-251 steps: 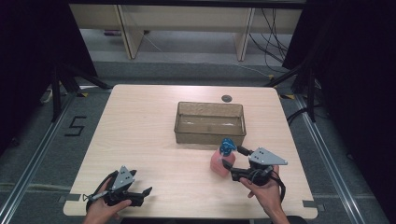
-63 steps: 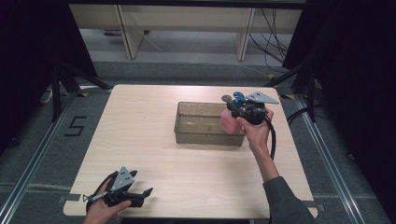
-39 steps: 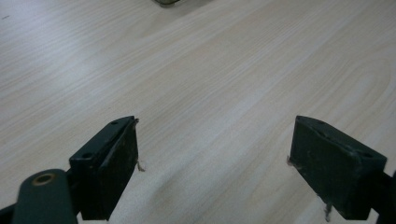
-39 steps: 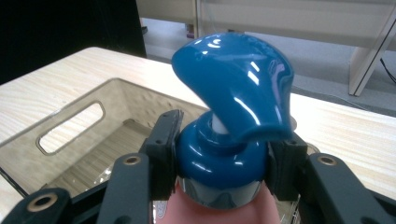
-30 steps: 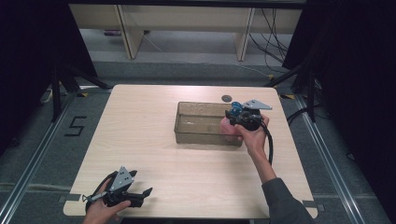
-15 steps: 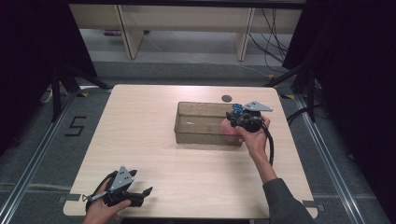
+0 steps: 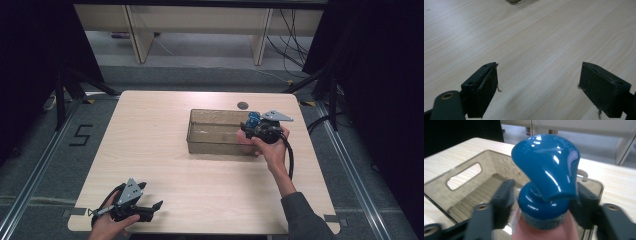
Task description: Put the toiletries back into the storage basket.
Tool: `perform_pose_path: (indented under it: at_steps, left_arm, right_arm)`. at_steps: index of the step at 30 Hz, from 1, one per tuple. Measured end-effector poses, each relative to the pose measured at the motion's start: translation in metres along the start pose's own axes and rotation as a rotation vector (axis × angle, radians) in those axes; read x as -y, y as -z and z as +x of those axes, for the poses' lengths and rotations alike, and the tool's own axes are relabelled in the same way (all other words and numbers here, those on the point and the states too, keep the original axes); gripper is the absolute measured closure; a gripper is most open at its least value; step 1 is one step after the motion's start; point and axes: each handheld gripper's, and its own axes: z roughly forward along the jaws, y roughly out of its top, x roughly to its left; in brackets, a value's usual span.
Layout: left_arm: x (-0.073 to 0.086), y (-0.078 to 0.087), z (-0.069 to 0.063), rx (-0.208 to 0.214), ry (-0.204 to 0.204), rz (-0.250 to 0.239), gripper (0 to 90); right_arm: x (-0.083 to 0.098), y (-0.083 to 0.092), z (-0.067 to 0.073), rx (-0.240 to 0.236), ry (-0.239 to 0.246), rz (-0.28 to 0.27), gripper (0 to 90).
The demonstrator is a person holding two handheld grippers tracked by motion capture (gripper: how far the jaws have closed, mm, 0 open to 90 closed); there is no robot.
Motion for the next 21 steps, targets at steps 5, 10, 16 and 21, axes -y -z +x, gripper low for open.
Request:
perform_pose_path:
  at_steps: [5,10,16,21]
  left_arm:
    - [0.0,0.0,0.002,-0.009,-0.021,0.001,15.0]
    - [0.001,0.0,-0.001,0.003,0.017,-0.005,15.0]
    - [0.001,0.0,-0.002,-0.005,0.031,-0.014,15.0]
    - [0.0,0.001,-0.002,-0.002,0.027,-0.013,15.0]
  right_arm:
    - [-0.003,0.009,0.002,0.012,-0.021,-0.019,26.6]
    - [-0.006,0.02,0.003,0.002,-0.038,-0.026,24.9]
    - [-0.004,0.028,0.006,-0.011,-0.042,-0.026,22.8]
    - [0.0,0.035,0.008,-0.01,-0.056,-0.003,22.6]
